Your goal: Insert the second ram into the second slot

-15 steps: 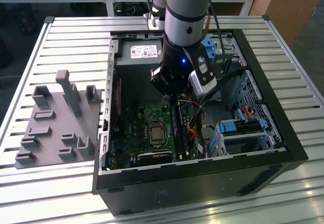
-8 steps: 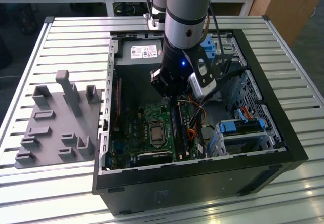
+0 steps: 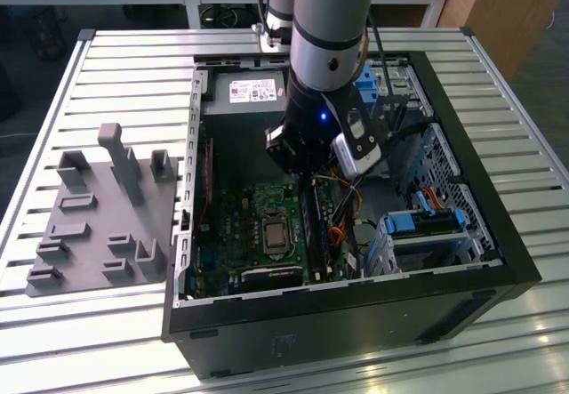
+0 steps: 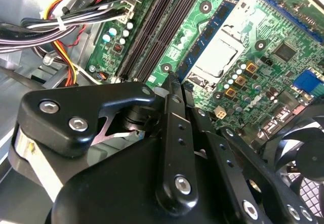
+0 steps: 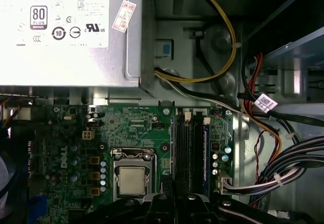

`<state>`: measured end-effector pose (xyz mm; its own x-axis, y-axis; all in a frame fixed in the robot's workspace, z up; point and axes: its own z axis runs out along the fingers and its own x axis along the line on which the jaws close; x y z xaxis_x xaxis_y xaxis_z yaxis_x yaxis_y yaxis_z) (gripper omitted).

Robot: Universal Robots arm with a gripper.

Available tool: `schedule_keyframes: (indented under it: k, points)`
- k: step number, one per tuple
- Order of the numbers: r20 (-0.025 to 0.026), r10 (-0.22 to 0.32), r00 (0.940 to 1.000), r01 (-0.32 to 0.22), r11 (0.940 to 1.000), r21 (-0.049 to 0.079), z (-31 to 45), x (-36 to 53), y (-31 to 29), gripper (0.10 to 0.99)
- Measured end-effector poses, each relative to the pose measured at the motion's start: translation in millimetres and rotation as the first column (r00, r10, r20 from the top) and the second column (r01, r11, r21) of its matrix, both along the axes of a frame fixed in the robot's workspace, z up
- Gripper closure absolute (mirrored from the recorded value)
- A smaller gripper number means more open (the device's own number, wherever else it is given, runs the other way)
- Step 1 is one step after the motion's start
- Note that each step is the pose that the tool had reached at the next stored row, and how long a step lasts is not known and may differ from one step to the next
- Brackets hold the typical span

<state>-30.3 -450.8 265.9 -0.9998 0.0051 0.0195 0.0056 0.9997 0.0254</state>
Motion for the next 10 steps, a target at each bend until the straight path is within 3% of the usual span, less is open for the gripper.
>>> schedule_keyframes:
  k: [10]
  points:
    - [-0.0011, 0.0, 1.0, 0.0, 1.0, 0.0, -1.4, 1.9, -1.9, 0.949]
